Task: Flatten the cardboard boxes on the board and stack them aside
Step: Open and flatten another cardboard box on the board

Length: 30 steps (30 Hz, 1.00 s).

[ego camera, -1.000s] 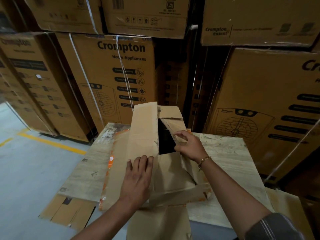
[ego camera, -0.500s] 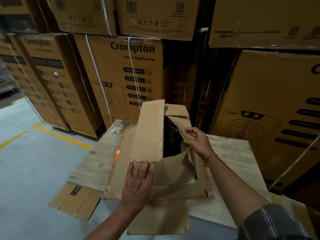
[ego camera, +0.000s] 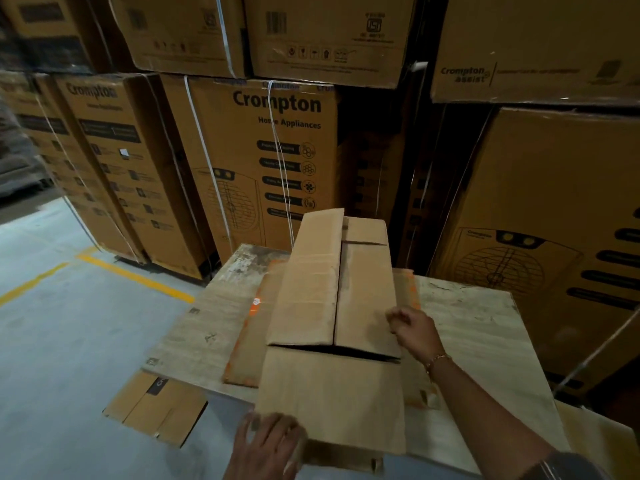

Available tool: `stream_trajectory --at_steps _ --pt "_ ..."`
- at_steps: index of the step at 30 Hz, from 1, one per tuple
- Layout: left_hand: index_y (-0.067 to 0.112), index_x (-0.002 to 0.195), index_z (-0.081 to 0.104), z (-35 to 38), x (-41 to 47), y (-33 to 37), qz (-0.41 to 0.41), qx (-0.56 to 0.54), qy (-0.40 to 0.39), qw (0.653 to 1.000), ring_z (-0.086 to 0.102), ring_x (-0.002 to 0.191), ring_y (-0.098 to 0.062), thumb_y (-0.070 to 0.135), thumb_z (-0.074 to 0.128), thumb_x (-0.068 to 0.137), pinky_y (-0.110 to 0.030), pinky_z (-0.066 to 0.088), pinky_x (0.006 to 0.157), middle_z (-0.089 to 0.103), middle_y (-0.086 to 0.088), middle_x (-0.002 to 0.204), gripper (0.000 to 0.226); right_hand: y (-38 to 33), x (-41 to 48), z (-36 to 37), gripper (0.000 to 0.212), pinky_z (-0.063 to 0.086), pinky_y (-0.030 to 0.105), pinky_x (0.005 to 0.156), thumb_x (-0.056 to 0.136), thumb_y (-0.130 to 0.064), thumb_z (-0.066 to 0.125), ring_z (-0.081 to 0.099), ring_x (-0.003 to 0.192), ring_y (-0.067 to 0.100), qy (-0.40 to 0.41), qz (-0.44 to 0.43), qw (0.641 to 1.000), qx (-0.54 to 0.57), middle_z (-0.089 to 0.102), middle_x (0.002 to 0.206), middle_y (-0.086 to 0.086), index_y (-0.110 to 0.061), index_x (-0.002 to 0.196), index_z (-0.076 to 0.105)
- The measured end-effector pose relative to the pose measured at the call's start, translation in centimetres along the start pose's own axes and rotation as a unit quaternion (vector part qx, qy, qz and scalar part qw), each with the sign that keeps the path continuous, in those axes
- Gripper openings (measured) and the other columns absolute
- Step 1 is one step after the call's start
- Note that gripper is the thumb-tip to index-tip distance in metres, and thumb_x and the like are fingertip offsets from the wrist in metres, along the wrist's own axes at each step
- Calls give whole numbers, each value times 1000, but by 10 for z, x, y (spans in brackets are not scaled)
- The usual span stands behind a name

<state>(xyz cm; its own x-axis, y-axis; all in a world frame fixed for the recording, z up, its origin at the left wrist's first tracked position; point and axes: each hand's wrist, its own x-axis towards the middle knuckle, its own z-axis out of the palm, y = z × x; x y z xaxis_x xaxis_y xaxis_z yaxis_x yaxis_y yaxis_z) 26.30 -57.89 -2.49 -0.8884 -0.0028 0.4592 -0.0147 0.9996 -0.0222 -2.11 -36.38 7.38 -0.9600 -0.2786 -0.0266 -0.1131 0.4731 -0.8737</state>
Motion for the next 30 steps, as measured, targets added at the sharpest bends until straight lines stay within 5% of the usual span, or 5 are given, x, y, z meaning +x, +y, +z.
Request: stream_trajectory --at_steps 7,12,17,23,30 --pt "28 123 58 -27 100 -10 -120 -76 -70 987 58 102 -21 61 50 82 -40 48 77 61 4 114 53 -5 -16 34 47 45 31 88 77 -54 53 49 114 18 -43 -77 960 -265 60 123 -13 -28 114 66" --pt "20 155 21 -6 174 -41 -216 -102 -215 947 25 144 -31 81 43 74 -48 42 103 22 -11 160 103 -8 -30 49 59 36 37 95 83 -67 48 35 129 15 -35 -56 933 -354 40 146 -19 -35 133 49" --pt "16 150 38 13 169 -59 -232 -166 -129 950 45 136 -27 68 33 91 -41 48 98 44 -7 152 79 -18 -22 55 71 33 43 103 82 -74 40 30 137 20 -37 -37 921 -386 32 156 -12 -35 141 43" --pt "2 55 60 25 156 -87 -513 -409 -40 754 61 61 -32 40 58 98 -46 48 64 61 -17 57 57 -41 17 90 121 16 69 109 62 -96 35 -7 149 42 -100 110 901 -407 -11 165 3 -30 157 1" --pt "10 107 62 32 161 -114 -578 -611 -68 537 63 90 -22 21 74 88 -41 57 80 65 -3 96 25 -53 50 97 120 22 70 107 60 -80 54 -4 147 47 -113 144 903 -389 -11 165 7 -32 155 -1"
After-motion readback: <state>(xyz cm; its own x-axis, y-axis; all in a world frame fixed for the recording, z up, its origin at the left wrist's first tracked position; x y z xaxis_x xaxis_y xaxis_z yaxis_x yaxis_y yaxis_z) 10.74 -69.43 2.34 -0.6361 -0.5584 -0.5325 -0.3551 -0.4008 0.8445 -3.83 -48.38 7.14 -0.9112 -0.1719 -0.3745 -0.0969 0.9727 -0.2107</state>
